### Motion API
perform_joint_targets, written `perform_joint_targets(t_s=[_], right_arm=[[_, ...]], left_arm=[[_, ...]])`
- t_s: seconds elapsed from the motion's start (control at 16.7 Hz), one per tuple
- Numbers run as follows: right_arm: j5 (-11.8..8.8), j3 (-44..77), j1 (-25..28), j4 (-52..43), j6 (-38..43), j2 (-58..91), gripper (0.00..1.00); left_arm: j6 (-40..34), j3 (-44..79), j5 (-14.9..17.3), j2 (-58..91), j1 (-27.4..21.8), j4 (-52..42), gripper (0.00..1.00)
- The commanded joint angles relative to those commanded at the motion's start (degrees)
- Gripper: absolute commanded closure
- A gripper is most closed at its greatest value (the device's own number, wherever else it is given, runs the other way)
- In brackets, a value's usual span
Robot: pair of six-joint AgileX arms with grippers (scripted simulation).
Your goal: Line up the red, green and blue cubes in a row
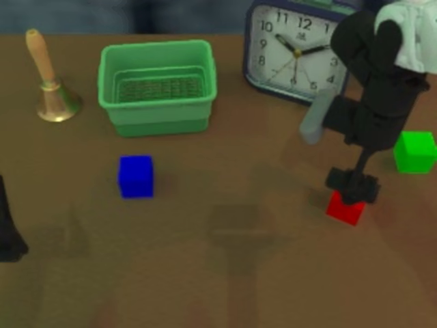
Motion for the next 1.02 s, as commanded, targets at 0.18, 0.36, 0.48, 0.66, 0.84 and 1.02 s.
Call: perform_joint_targets(t_s=[0.18, 0.36, 0.48, 0.66, 0.84, 1.02], right_arm=[[0.00, -0.16, -0.31, 0.13, 0.07, -0.16, 0.00], [0.01, -1.58, -0.11, 2.42, -0.04, 0.95, 0.00], [0.02, -3.72, -0.04, 6.52, 0.01, 2.81, 0.00], [0.05, -7.44, 0.02, 13.90, 0.15, 6.04, 0.00], [0.07, -9.55, 0.09, 17.62, 0.20, 8.04, 0.00], [0.07, -9.60, 0.09, 17.70, 0.20, 8.09, 0.00]], left_arm=[[0.00, 0.00, 0.00, 0.00, 0.00, 0.00, 0.00], [0.00, 0.00, 0.00, 0.00, 0.00, 0.00, 0.00], [0.00, 0.00, 0.00, 0.00, 0.00, 0.00, 0.00], [0.00, 0.00, 0.00, 0.00, 0.00, 0.00, 0.00], [0.00, 0.00, 0.00, 0.00, 0.00, 0.00, 0.00], [0.00, 0.00, 0.00, 0.00, 0.00, 0.00, 0.00]])
